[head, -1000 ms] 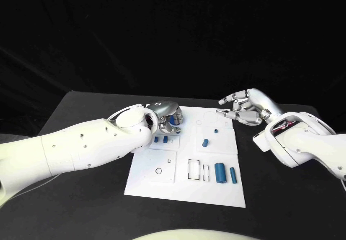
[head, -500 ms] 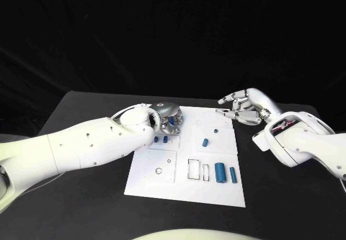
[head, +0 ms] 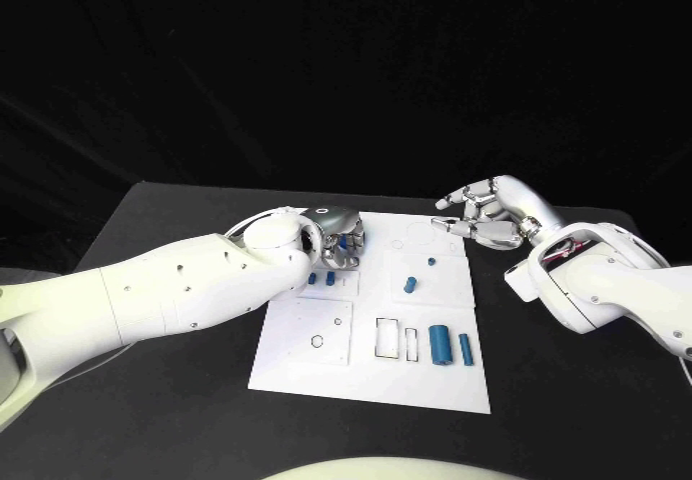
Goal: Assemble the parts on the task board
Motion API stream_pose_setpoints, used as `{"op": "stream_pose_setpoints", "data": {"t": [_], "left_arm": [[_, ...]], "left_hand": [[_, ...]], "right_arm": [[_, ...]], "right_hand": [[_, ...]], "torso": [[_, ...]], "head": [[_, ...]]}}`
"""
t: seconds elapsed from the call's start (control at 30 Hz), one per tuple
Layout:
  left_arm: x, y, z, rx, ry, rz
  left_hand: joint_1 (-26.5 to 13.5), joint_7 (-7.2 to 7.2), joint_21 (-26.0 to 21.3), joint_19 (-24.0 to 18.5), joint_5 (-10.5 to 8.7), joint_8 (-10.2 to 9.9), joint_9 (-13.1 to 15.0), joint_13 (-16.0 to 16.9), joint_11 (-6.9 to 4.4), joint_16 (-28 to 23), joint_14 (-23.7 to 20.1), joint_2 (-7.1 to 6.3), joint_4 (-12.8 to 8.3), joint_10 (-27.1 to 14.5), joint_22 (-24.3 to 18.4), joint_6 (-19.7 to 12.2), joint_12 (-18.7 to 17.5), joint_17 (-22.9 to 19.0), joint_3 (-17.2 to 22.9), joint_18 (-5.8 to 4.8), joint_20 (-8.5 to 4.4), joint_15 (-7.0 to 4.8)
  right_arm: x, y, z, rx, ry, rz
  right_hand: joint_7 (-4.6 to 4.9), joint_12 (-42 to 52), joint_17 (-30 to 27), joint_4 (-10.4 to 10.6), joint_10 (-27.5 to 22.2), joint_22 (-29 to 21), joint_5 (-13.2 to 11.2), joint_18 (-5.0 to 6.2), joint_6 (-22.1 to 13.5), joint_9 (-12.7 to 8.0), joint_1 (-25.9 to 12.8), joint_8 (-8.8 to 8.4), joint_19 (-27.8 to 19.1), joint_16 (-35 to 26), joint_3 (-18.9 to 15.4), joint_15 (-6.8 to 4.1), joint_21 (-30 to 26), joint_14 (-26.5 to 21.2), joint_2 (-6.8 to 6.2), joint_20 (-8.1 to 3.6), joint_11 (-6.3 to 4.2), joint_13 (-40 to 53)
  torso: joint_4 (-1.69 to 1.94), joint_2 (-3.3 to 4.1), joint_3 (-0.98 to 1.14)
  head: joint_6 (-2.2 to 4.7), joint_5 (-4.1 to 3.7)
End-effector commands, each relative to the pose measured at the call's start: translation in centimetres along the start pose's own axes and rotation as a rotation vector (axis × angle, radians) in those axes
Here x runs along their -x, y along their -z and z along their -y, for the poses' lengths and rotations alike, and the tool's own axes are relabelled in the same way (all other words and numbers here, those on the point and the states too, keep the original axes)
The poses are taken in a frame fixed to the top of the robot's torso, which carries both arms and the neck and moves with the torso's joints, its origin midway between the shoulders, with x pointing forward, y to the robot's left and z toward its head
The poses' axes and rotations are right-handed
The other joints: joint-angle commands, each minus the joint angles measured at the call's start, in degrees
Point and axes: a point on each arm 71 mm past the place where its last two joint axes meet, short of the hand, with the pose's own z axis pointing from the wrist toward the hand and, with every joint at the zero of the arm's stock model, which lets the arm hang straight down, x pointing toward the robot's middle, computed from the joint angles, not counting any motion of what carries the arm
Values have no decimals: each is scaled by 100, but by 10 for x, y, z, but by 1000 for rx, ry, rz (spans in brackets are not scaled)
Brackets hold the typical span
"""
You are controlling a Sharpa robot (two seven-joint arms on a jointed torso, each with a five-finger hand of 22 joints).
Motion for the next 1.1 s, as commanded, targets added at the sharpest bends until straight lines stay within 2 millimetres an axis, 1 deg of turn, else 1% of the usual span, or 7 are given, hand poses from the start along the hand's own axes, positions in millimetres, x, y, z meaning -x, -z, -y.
{"op": "stream_pose_setpoints", "data": {"t": [0.03, 0.43, 0.67, 0.9, 0.97, 1.1], "left_arm": [[-3, -1, 3, -13, 1, -38], [-5, -3, 5, -20, 11, -60], [-7, -5, 4, -11, 11, -72], [-9, -6, 3, -6, 12, -80], [-9, -7, 3, -6, 14, -80], [-9, -7, 3, -8, 18, -80]], "left_hand": [[45, -6, 51, 47, 10, -25, -15, -21, 6, 65, 52, 0, -12, 69, 33, 68, -50, 36, 50, -60, -8, 5], [58, -7, 143, 75, 7, -85, -73, -100, -4, 255, 127, 18, -96, 197, 136, 155, -179, 177, 164, -77, -16, -3], [46, 14, 178, 86, 6, -120, -101, -133, 8, 321, 154, 34, -126, 237, 176, 176, -242, 221, 206, -84, -14, 0], [97, 17, 277, 136, 7, -153, -139, -173, -5, 415, 205, 128, -245, 376, 282, 284, -346, 267, 324, -103, -21, -11], [161, 8, 294, 139, 9, -163, -151, -183, -15, 430, 214, 170, -332, 450, 301, 343, -387, 259, 406, -103, -34, -27], [208, -11, 369, 178, 8, -184, -168, -196, -39, 480, 251, 200, -455, 576, 380, 435, -459, 295, 508, -120, -57, -48]], "right_arm": [[-1, 0, -1, 14, 2, -1], [-1, 0, -2, 13, 2, -2], [-1, 0, -2, 14, 2, -2], [-1, 0, -2, 14, 2, -3], [-1, 0, -2, 15, 2, -2], [-1, 0, -2, 15, 1, -2]], "right_hand": [[-25, -38, 75, -2, -6, 291, 38, 119, -5, -6, -18, 27, -22, -27, -25, -31, -25, 238, 23, -5, -10, -5], [-26, -35, 62, -3, 6, 285, 44, 121, -4, -5, -16, 30, -27, -38, -25, -32, -38, 235, 26, -5, -11, -2], [-26, -35, 62, -3, 6, 285, 44, 121, -4, -5, -16, 30, -27, -38, -25, -32, -38, 235, 26, -5, -11, -2], [-26, -35, 62, -3, 6, 285, 44, 121, -4, -5, -16, 30, -27, -38, -25, -32, -38, 235, 26, -5, -11, -2], [-26, -35, 62, -3, 6, 285, 44, 121, -4, -5, -16, 30, -27, -38, -25, -32, -38, 235, 26, -5, -11, -2], [-26, -35, 62, -3, 6, 285, 44, 121, -4, -5, -16, 30, -27, -38, -25, -32, -38, 235, 26, -5, -11, -2]], "torso": [[-4, 6, -1], [5, 0, 2], [-2, -2, 3], [3, -4, 2], [3, -4, 4], [2, -4, 3]], "head": [[-4, 5], [-17, -10], [-20, -10], [-21, -16], [-22, -17], [-20, -18]]}}
